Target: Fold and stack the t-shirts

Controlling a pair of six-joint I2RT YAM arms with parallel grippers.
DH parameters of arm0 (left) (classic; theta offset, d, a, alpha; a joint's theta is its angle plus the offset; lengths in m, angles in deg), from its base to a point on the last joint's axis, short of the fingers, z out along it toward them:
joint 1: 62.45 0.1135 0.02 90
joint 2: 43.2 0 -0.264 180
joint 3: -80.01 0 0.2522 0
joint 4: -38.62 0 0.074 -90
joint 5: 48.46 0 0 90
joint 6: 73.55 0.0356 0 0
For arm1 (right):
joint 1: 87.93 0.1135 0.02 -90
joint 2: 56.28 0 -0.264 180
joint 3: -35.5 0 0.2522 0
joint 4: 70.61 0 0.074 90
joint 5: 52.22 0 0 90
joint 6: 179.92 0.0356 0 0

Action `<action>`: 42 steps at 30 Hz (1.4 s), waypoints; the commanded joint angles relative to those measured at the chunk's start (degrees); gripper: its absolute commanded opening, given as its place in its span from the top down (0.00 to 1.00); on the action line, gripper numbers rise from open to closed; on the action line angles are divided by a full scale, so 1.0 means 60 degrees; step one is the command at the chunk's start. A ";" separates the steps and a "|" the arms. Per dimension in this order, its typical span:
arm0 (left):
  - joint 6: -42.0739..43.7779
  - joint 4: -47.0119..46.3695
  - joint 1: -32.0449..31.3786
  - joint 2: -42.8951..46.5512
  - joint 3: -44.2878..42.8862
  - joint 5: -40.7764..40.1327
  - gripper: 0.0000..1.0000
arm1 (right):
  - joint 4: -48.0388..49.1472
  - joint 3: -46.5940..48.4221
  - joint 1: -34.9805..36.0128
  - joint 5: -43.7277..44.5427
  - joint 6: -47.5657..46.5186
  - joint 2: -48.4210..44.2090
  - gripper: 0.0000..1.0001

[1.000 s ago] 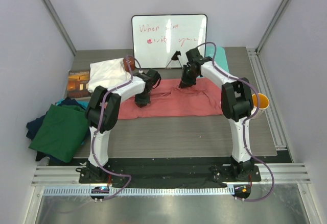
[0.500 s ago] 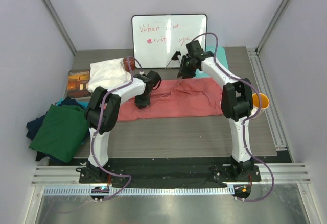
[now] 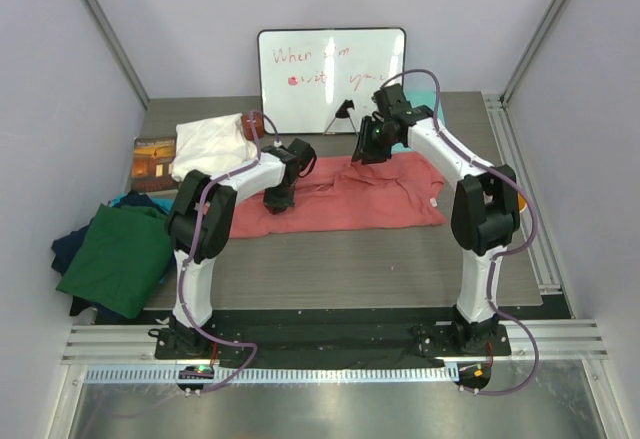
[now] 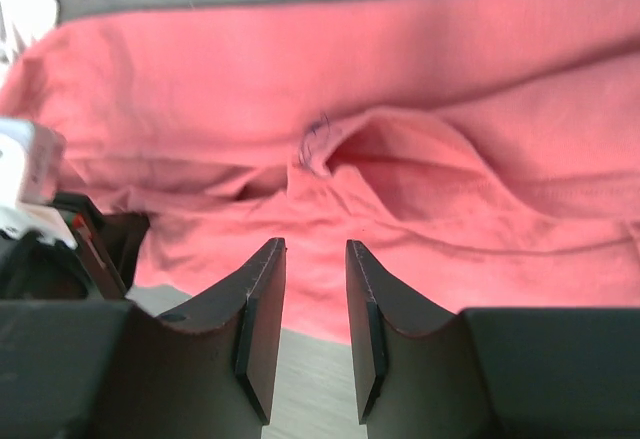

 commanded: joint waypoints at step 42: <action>0.0041 0.0355 -0.0220 0.0876 0.1618 0.0951 1.00 | 0.0439 0.1276 0.0354 0.2961 -0.1054 0.2172 0.76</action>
